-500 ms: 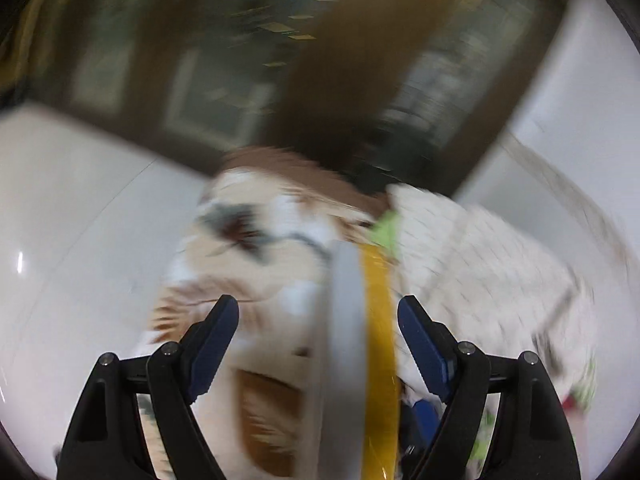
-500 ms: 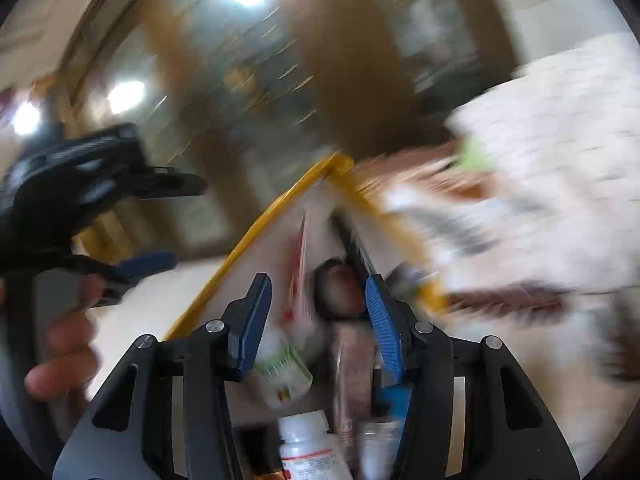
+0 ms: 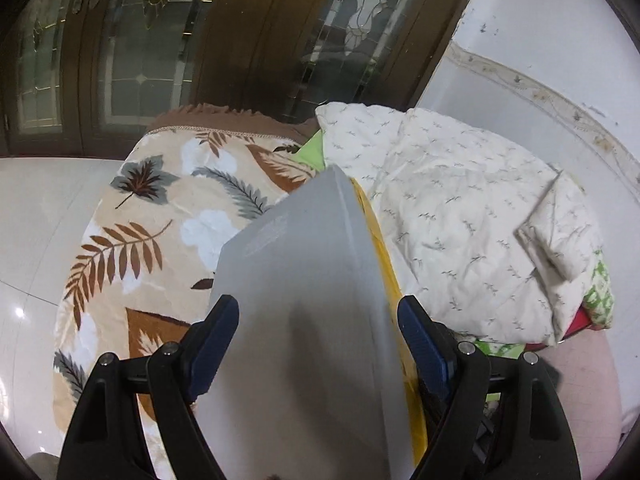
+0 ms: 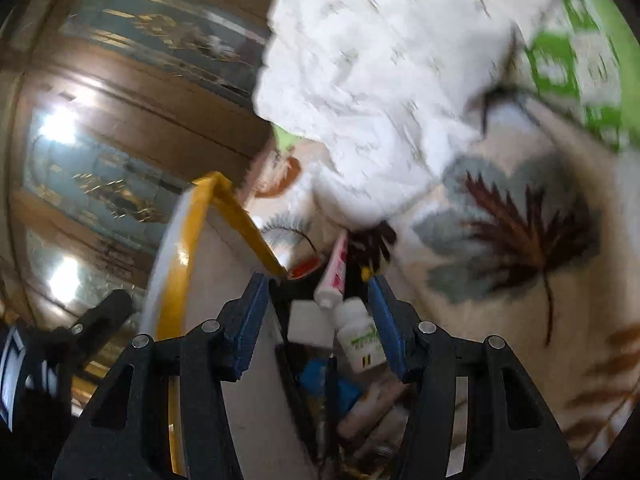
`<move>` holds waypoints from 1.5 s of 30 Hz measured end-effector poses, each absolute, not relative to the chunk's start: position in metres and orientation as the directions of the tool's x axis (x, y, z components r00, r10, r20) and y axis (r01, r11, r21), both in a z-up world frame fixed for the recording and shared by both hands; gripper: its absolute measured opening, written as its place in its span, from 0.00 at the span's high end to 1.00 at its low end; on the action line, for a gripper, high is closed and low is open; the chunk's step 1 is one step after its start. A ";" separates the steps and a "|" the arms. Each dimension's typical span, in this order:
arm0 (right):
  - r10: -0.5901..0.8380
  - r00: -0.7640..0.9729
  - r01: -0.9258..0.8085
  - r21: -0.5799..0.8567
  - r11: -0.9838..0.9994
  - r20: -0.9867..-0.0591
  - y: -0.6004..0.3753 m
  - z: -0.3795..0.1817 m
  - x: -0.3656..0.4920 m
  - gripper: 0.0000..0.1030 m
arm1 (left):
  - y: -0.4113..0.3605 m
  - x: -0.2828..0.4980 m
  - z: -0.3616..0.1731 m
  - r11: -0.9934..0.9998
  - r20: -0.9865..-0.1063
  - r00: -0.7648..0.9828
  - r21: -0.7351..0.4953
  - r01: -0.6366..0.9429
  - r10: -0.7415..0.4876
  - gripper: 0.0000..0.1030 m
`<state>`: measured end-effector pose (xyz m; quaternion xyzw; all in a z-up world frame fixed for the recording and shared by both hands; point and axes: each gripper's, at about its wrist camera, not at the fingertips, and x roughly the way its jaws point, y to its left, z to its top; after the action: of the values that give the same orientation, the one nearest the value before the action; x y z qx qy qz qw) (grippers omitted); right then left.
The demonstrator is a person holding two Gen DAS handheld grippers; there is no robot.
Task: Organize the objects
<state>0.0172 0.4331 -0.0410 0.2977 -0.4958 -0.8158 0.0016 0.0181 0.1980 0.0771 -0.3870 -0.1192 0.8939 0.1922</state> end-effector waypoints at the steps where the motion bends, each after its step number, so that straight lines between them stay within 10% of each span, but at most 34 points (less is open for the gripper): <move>1: -0.342 -0.816 -0.295 0.845 -0.446 -0.466 0.430 -0.044 0.012 0.49 | 0.192 0.018 0.085 -0.899 -0.639 -0.638 -0.366 -0.239 0.430 0.20; 20: -0.353 -0.809 -0.095 0.697 -0.711 -0.470 0.314 0.044 0.004 0.49 | 0.070 0.048 0.095 -0.869 -0.539 -0.752 -0.486 -0.089 0.379 0.20; 28: -0.621 -0.629 0.134 0.722 -0.679 -0.467 0.217 -0.005 -0.022 0.49 | -0.055 0.028 0.025 -0.867 -0.686 -0.725 -0.398 0.301 0.064 0.19; 38: -0.484 -0.581 0.151 0.498 -0.854 -0.654 0.224 -0.059 -0.019 0.49 | -0.083 -0.012 -0.068 -0.866 -0.913 -0.406 -0.165 0.472 -0.047 0.21; 45: -0.442 -0.661 0.235 0.392 -0.889 -0.607 0.226 -0.009 0.011 0.49 | -0.030 0.019 -0.004 -0.907 -0.733 -0.649 -0.109 0.407 -0.204 0.20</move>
<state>0.0107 0.2262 -0.0089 0.3664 -0.1413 -0.9002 0.1879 0.0186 -0.0300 -0.0045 -0.3827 -0.1330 0.8983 -0.1702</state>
